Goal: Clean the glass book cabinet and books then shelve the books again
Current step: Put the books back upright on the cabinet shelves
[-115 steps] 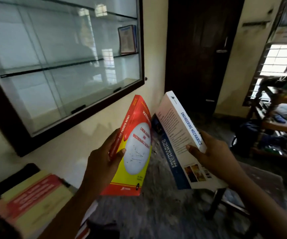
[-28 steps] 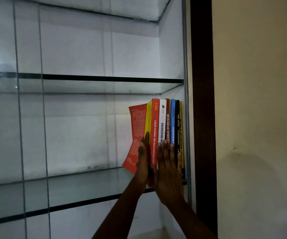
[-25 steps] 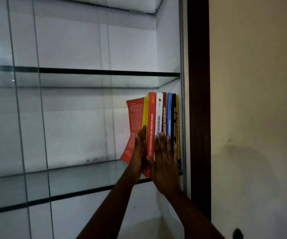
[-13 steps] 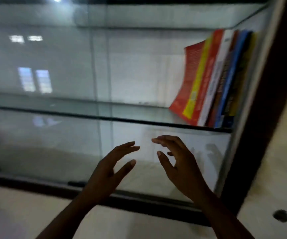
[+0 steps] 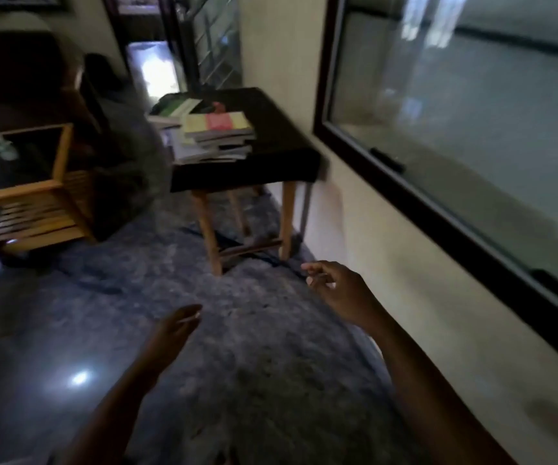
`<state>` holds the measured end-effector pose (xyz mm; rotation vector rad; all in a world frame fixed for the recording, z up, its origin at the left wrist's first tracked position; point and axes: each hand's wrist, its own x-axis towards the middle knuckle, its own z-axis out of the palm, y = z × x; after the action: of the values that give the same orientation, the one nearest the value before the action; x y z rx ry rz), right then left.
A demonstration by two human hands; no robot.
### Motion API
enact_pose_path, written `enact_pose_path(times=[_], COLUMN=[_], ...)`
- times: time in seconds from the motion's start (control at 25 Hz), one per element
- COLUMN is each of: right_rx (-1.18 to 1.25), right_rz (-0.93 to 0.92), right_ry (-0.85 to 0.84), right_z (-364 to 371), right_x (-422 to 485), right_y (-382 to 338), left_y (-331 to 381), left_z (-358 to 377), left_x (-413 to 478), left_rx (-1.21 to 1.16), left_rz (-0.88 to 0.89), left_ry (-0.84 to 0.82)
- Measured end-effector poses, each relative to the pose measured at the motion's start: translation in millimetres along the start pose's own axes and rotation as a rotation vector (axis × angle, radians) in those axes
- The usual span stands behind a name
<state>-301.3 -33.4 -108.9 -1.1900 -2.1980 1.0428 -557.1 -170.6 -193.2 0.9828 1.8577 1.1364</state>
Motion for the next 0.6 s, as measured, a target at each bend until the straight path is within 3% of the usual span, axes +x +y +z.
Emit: enact_pose_path(times=[0.08,0.24,0.44,0.6], right_rx=[0.03,-0.027,-0.221,-0.313], right_rz=[0.067,0.269,0.546,0.493], right_ry=[-0.168,-0.398,-0.532,-0.659], right_z=[91.0,228.8,281.8,296.8], right_x=[63.7,127.6,169.3,271.6], right_y=[-15.2,4.7,58.4,45.8], left_y=[-41.4,-118.1,-148.6,-162.5], left_z=[-71.3,-155.4,-196.0,-240.9], left_x=[-1.0,12.7,87.2,204.5], left_rx=[0.006,0.054,0.009,-0.163], left_rz=[-0.155,-0.447,-0.529,-0.679], left_ry=[0.123,0.192,0.111,0.124])
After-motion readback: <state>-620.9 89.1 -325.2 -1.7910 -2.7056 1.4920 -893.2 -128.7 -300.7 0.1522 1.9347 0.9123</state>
